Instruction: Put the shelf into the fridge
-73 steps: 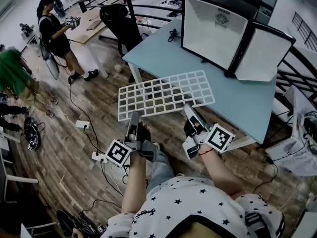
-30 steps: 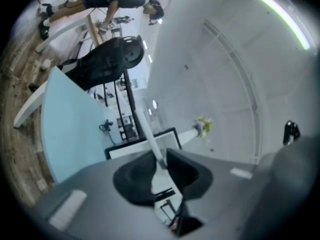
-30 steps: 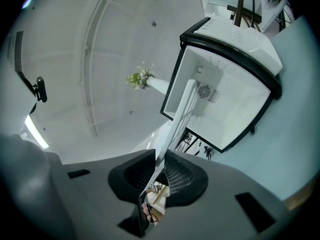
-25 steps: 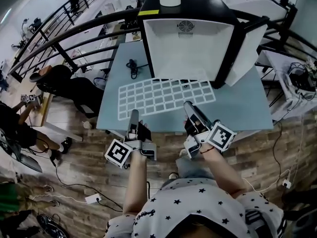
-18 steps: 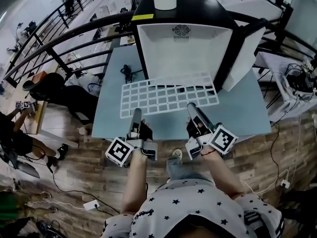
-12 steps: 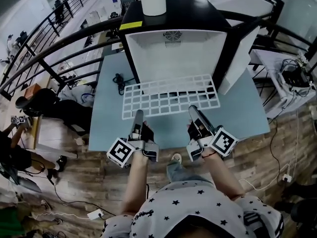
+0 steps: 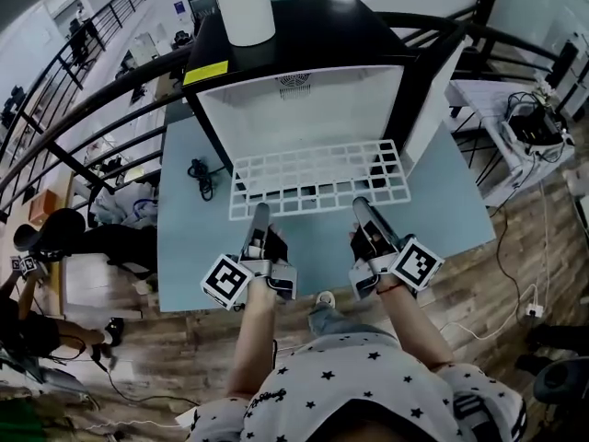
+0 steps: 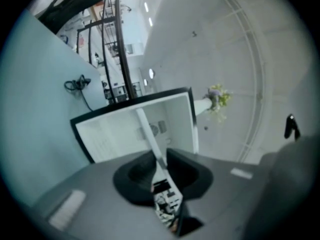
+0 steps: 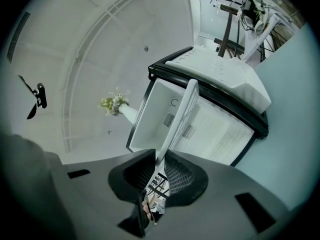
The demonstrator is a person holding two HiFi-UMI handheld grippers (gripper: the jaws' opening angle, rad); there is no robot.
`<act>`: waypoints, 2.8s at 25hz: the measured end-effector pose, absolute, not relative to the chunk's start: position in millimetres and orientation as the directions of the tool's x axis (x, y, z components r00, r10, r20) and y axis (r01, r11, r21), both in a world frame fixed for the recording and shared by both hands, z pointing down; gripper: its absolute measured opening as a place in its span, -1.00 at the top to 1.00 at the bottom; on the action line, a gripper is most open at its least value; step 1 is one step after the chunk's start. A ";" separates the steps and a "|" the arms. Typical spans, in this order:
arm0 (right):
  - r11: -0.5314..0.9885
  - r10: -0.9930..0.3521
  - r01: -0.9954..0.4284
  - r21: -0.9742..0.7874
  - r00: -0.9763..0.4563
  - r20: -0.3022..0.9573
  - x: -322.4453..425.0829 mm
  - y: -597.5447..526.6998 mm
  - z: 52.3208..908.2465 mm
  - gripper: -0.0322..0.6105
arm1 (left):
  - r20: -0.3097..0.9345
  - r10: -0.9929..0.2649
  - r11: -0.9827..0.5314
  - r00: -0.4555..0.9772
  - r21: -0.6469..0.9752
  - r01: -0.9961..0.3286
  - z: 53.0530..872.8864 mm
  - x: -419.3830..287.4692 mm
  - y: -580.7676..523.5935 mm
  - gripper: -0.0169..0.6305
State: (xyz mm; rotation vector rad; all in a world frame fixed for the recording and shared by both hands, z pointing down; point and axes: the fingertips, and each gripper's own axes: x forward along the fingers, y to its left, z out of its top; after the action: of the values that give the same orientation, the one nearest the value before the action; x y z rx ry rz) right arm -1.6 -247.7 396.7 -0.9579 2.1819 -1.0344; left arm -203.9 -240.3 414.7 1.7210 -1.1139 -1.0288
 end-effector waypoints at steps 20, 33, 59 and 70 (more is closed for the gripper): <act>0.398 -0.793 -0.322 -0.859 -0.592 -0.145 -5.5 -285.8 419.7 0.74 | -0.142 -0.940 -0.245 0.309 0.914 -0.324 418.0 -208.4 -277.5 0.75; 0.415 -0.778 -0.301 -0.859 -0.606 -0.163 -0.9 -301.9 417.4 0.74 | -0.134 -0.934 -0.248 0.330 0.911 -0.330 418.7 -202.5 -278.1 0.75; 0.412 -0.759 -0.331 -0.849 -0.639 -0.120 -5.0 -341.1 423.1 0.72 | -0.106 -0.952 -0.203 0.289 0.922 -0.330 423.9 -205.6 -313.1 0.77; 0.383 -0.768 -0.339 -0.859 -0.634 -0.092 -7.4 -374.1 432.1 0.71 | -0.085 -0.965 -0.169 0.249 0.926 -0.338 432.8 -211.9 -345.8 0.78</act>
State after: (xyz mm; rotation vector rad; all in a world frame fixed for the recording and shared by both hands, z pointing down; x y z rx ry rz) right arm -7.4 -374.1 432.1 -0.9508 2.1633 -1.1778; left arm -211.9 -345.8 432.8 1.6735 -1.2205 -0.9294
